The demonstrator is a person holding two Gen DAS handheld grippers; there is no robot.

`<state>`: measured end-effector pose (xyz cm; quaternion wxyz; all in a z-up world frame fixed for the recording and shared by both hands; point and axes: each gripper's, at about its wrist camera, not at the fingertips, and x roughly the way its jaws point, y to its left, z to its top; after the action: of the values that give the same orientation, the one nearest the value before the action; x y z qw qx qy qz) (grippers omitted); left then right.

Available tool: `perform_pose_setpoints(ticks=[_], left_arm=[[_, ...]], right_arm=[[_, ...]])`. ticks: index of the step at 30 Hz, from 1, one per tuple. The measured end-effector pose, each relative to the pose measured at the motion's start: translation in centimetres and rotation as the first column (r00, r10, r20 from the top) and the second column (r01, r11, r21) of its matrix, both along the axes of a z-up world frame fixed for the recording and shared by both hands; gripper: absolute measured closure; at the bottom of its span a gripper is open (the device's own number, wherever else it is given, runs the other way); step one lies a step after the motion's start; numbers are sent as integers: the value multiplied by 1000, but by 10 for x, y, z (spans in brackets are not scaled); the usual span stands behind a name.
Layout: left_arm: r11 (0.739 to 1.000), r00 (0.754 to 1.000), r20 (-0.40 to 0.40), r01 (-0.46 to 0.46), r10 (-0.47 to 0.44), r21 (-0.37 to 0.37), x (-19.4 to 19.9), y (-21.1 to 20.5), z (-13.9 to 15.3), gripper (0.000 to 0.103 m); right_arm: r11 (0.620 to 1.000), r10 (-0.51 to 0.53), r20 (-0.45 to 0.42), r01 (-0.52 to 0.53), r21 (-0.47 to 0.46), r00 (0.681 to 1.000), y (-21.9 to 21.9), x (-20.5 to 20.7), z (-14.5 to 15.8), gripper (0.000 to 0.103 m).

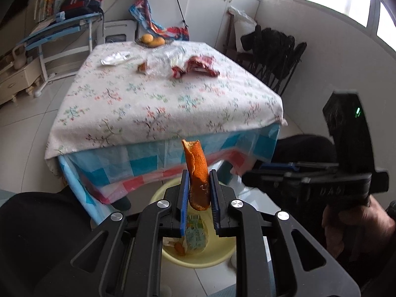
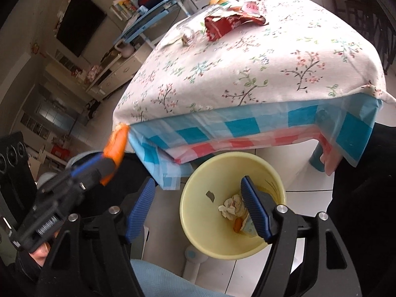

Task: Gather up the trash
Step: 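Open both grippers to drop the orange peels into the bucket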

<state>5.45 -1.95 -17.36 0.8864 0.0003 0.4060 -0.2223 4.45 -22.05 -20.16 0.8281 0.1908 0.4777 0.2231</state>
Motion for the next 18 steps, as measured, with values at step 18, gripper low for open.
perform_pose_setpoints(ticks=[18], left_arm=[[997,990,-138,43,-33,67,12,-14,-33,64]], right_arm=[[996,-82,5,81,46,997,-17,-1,0,29]])
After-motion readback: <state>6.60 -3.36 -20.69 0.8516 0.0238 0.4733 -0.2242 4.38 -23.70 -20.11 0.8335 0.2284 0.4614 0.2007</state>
